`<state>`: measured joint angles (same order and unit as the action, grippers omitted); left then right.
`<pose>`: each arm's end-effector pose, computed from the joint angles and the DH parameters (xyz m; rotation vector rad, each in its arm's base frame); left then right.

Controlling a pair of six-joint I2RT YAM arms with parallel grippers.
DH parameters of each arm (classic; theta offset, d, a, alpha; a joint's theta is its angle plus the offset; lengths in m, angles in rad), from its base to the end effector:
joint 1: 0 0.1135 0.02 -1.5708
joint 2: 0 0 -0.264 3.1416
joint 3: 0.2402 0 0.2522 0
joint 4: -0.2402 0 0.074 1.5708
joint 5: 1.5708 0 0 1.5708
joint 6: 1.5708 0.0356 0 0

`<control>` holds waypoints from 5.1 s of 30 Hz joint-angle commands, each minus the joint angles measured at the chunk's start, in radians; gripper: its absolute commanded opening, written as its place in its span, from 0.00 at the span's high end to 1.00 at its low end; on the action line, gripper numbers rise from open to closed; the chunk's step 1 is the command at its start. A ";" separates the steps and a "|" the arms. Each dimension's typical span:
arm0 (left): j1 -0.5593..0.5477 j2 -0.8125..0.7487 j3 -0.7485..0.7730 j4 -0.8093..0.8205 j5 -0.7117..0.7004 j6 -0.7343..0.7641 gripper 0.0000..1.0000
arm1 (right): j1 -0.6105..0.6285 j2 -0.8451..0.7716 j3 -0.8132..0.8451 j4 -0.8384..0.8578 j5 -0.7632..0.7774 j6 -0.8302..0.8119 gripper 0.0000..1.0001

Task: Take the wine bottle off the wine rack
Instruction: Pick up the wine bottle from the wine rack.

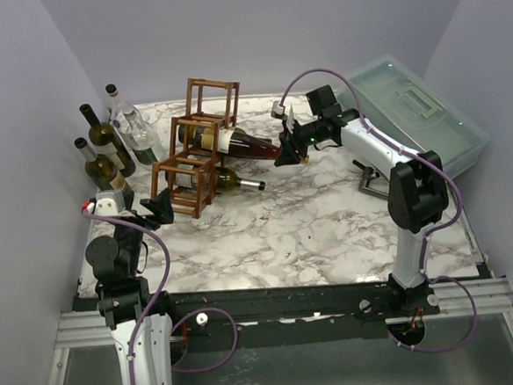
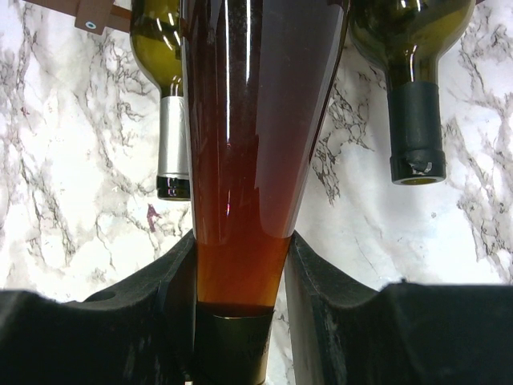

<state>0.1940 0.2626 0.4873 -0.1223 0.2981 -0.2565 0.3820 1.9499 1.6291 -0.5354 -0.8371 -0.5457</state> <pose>0.0981 0.0086 0.3061 -0.0892 1.4759 -0.2694 0.3921 0.1860 0.2645 -1.3215 1.8186 0.9155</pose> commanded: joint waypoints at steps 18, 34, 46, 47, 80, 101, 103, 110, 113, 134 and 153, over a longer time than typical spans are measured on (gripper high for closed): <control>0.001 0.002 -0.011 -0.008 -0.016 0.014 0.01 | -0.013 -0.170 -0.106 0.403 -0.229 0.108 1.00; -0.001 0.003 -0.023 0.054 0.121 -0.016 0.01 | -0.017 -0.170 -0.156 0.504 -0.236 0.308 1.00; -0.052 0.041 0.021 0.112 0.275 -0.345 0.05 | -0.035 -0.197 -0.226 0.578 -0.260 0.432 1.00; -0.073 0.051 0.027 0.113 0.267 -0.379 0.05 | -0.037 -0.197 -0.228 0.586 -0.264 0.444 1.00; -0.948 1.029 0.625 -0.158 -0.916 -0.921 0.02 | -0.052 -0.182 -0.241 0.612 -0.270 0.494 1.00; -0.886 1.220 0.625 -0.005 -0.798 -1.048 0.04 | -0.054 -0.180 -0.221 0.595 -0.295 0.507 1.00; -0.888 1.236 0.653 -0.062 -0.815 -1.063 0.05 | -0.055 -0.181 -0.219 0.597 -0.297 0.510 1.00; -0.895 1.297 0.707 -0.118 -0.812 -1.063 0.05 | -0.054 -0.179 -0.214 0.611 -0.307 0.530 1.00; -0.896 1.315 0.718 -0.118 -0.814 -1.068 0.06 | -0.054 -0.181 -0.215 0.613 -0.314 0.538 1.00; -0.898 1.367 0.770 -0.110 -0.800 -1.067 0.11 | -0.057 -0.243 -0.240 0.618 -0.353 0.574 1.00; -0.923 1.359 0.776 -0.111 -0.781 -1.072 0.11 | -0.069 -0.306 -0.274 0.538 -0.360 0.511 1.00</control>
<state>-0.7185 1.6253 1.2324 -0.2409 -0.4976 -1.3239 0.3252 1.7924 1.3144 -0.2199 -0.9989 0.0254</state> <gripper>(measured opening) 0.890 0.418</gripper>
